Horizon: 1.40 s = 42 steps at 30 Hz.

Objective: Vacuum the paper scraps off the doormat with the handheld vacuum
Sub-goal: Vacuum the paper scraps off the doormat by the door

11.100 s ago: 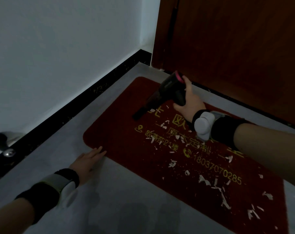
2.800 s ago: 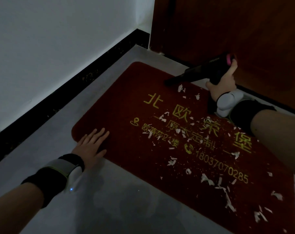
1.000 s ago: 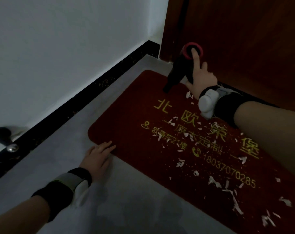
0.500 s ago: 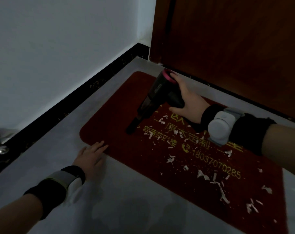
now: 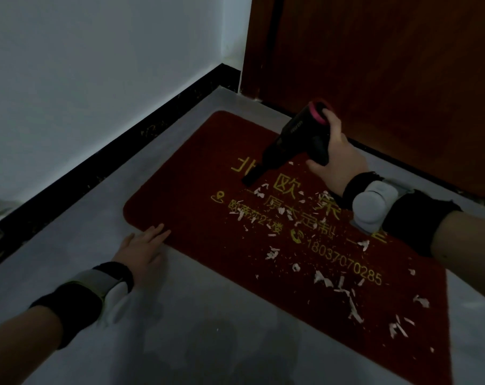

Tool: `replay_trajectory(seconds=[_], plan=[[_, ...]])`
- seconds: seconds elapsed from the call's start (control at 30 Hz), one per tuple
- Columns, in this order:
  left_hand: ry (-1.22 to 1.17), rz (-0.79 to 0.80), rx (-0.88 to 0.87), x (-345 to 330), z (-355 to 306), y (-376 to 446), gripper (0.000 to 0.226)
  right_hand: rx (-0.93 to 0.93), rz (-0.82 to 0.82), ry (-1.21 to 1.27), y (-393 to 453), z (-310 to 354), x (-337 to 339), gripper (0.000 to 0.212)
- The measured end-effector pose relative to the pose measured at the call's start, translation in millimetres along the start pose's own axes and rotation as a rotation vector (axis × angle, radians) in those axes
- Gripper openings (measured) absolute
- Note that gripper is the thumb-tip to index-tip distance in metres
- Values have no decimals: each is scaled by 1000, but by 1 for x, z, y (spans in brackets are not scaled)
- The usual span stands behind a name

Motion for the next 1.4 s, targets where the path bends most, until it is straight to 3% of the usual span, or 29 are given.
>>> replay_trajectory(seconds=[0.17, 0.47, 0.6, 0.77, 0.83, 1.03, 1.27, 1.4], plan=[[-35, -12, -5, -1, 1, 0, 60, 33, 88, 156, 5, -6, 2, 94], [-83, -54, -11, -9, 4, -1, 59, 54, 398, 281, -3, -11, -3, 91], [-97, -76, -16, -9, 4, -2, 60, 7, 317, 257, -8, -17, -4, 90], [-74, -72, -18, -8, 3, -3, 63, -63, 45, 160, -5, -28, 3, 91], [-71, -76, -16, -8, 4, -3, 64, -90, 6, 141, -4, -31, 5, 92], [-71, -99, -25, -10, 4, -3, 65, -90, 32, 176, -10, -31, 9, 90], [-106, -113, -31, -14, 7, -2, 64, -52, 274, 320, -24, -29, 3, 91], [-97, -119, -34, -15, 7, -2, 65, -61, 306, 372, -31, -31, -3, 90]])
Point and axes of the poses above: each hand's wrist, its own y-axis towards the middle knuckle, its own x-axis out of the back of the hand, z = x × y, the point moved 2 cm from there along y, towards the middle knuckle, and after that the axes turned 7 degrees about -z, right-handed, at the moved point
